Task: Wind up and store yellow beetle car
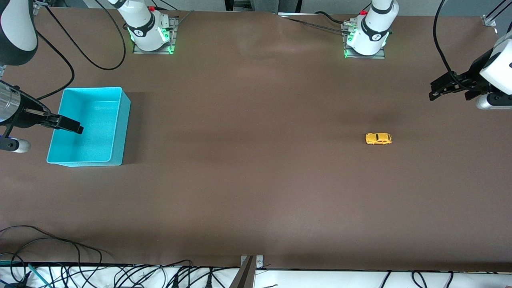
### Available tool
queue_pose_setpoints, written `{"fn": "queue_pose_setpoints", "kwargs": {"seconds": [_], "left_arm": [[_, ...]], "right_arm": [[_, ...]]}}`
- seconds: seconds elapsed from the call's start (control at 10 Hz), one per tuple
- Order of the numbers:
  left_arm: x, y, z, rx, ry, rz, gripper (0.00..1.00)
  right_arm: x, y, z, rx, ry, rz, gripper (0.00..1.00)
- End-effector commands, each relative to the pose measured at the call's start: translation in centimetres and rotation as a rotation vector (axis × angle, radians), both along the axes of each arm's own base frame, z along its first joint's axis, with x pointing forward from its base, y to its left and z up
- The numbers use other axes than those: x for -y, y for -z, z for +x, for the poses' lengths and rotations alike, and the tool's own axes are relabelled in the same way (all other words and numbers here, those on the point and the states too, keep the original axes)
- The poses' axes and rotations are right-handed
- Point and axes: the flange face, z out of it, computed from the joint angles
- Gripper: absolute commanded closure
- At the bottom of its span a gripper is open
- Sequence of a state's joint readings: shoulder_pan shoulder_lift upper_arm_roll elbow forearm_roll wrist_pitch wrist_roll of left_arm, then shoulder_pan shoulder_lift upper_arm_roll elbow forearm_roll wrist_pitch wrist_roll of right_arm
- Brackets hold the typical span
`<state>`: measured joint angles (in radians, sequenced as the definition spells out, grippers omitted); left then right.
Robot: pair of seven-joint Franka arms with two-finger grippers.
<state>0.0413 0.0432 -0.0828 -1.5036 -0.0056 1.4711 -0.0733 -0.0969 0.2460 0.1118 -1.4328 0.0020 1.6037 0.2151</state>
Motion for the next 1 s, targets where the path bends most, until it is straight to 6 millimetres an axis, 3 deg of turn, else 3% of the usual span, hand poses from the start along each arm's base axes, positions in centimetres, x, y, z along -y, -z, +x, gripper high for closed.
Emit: {"fn": "queue_pose_setpoints", "kwargs": {"seconds": [0.0,0.9], "left_arm": [[-0.1,-0.73,0.28,-0.001,0.002,-0.012,0.0],[-0.25,-0.73,0.29,-0.001,0.0,-0.013,0.0]], "right_arm": [[-0.29,-0.46,0.32,-0.008,0.01,0.014,0.0],[-0.87,-0.32,0.38,-0.009,0.011,0.011,0.0]]}}
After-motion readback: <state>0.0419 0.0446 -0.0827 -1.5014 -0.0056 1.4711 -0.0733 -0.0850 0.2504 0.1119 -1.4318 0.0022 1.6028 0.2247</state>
